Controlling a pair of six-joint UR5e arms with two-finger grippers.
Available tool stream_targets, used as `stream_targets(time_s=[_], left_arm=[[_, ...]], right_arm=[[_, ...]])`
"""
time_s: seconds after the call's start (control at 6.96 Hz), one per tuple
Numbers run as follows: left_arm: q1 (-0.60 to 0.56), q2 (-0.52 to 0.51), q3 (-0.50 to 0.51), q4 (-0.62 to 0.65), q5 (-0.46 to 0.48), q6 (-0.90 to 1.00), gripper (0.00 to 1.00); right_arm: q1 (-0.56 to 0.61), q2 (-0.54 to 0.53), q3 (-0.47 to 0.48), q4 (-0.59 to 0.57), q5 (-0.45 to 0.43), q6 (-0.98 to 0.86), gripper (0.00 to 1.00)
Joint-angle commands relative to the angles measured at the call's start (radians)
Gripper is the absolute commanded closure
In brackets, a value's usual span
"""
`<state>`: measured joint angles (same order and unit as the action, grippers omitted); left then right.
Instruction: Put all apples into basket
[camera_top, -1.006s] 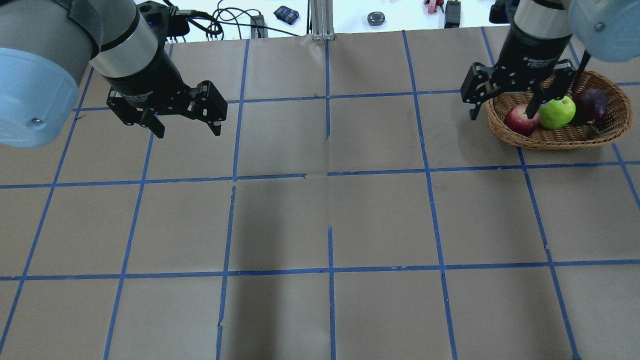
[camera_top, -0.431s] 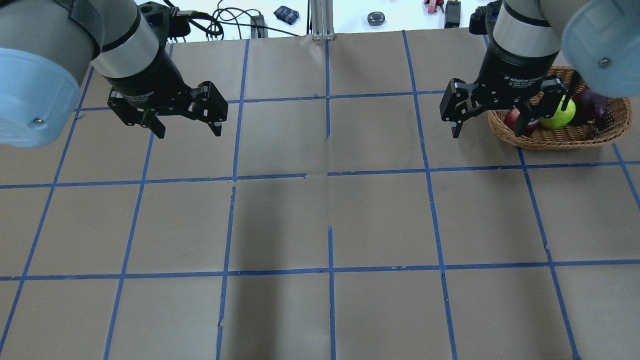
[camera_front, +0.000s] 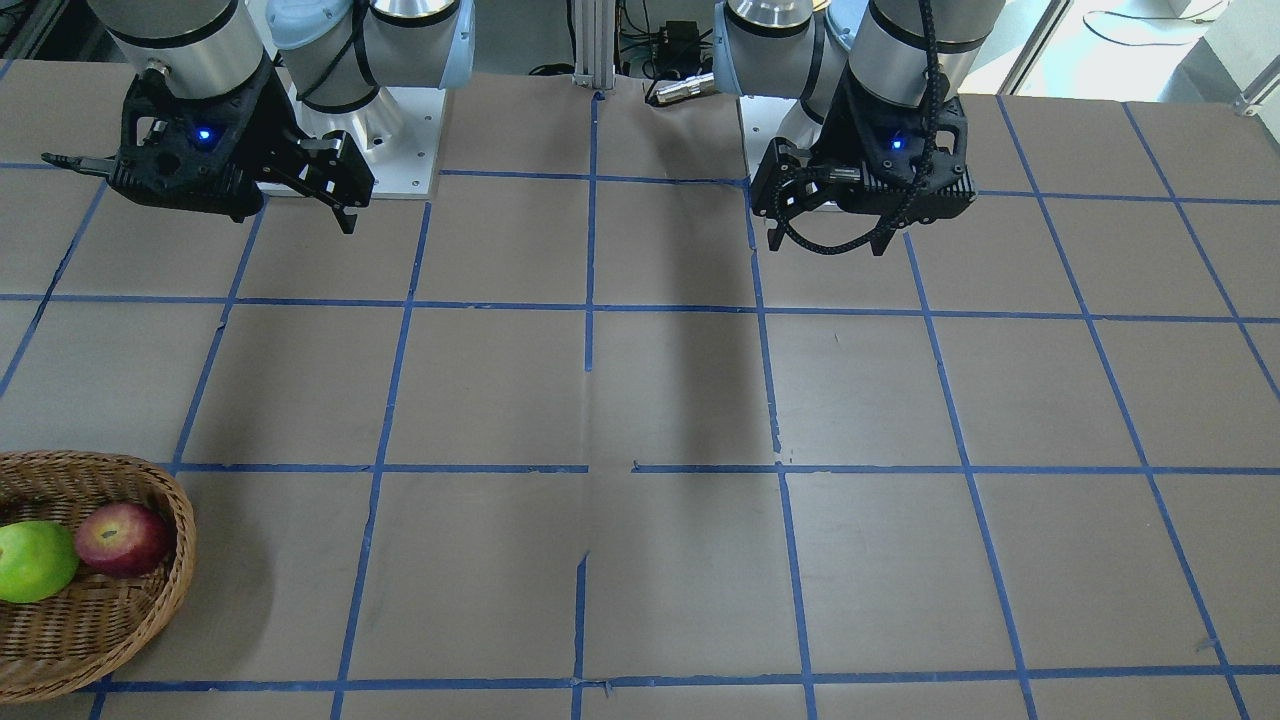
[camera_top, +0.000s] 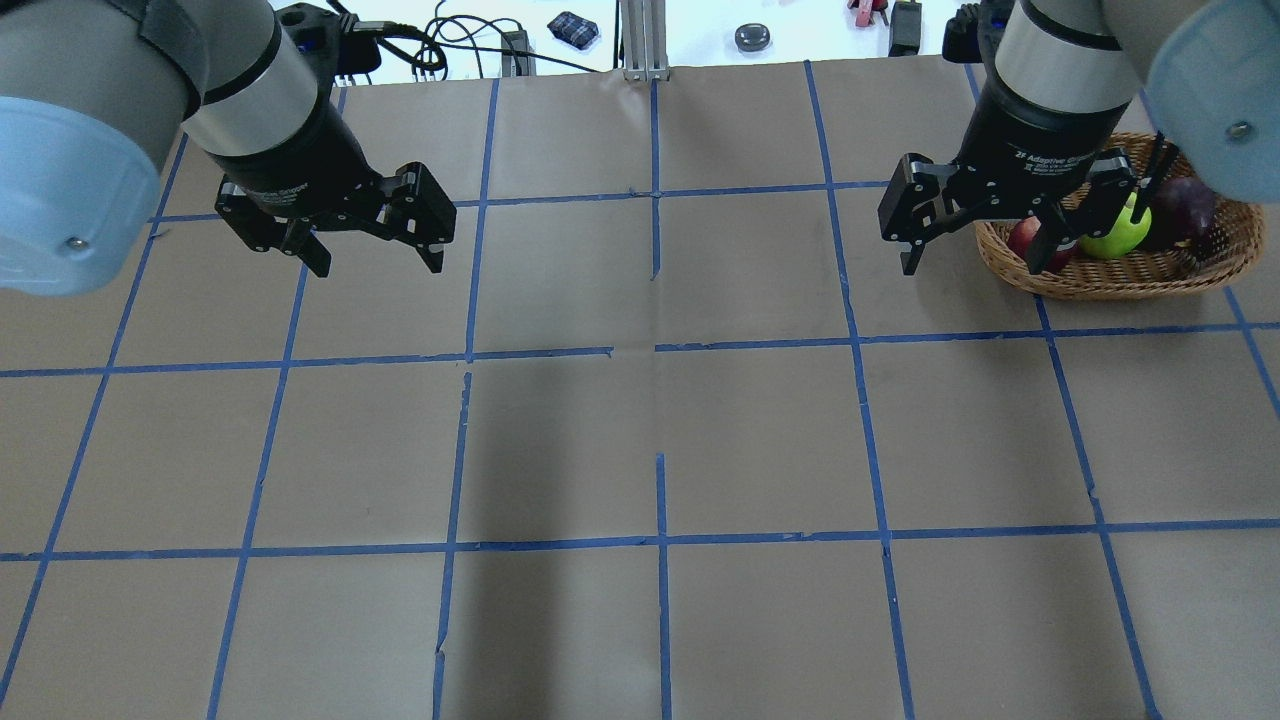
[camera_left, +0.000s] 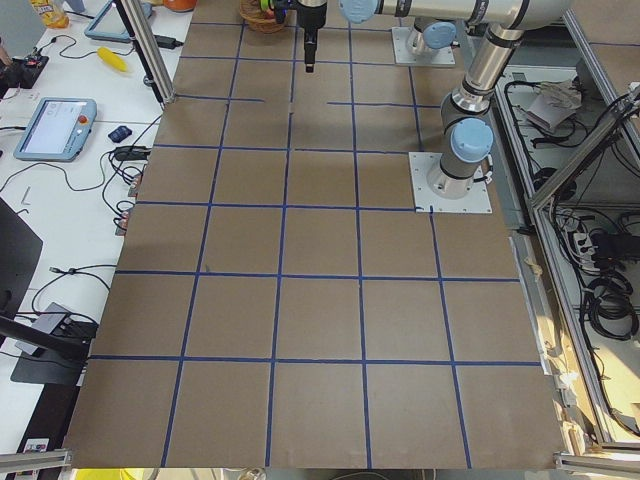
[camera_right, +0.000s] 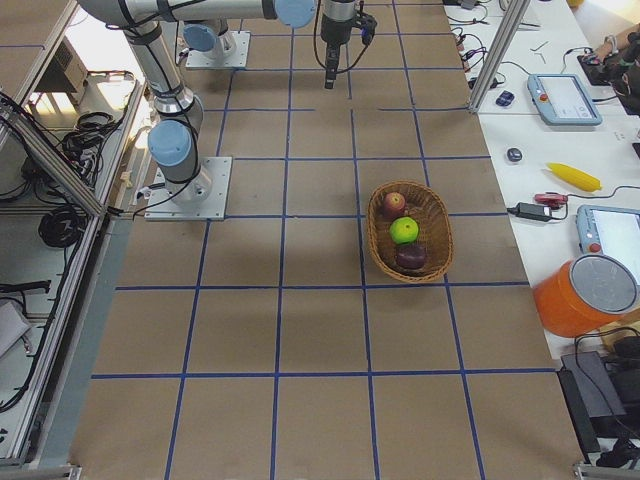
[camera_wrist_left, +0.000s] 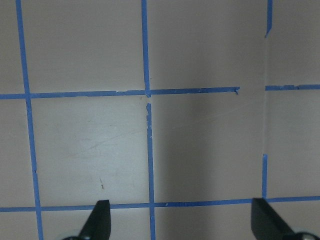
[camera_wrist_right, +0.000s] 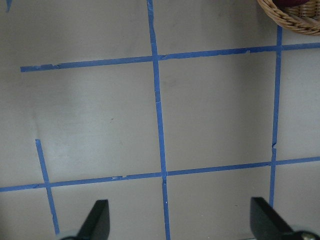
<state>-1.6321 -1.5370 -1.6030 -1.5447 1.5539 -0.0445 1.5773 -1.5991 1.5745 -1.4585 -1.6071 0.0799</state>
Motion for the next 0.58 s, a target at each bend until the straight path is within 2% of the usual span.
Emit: stream_targets(time_s=[0.0, 0.43], left_arm=[[0.0, 0.0, 0.0, 0.0, 0.0, 0.0, 0.0], [0.0, 0.0, 0.002, 0.0, 0.0, 0.0, 0.0]], right_arm=[[0.001, -0.002, -0.001, -0.005, 0.003, 0.004, 0.0], [-0.002, -0.013, 0.004, -0.02, 0.003, 0.003, 0.0]])
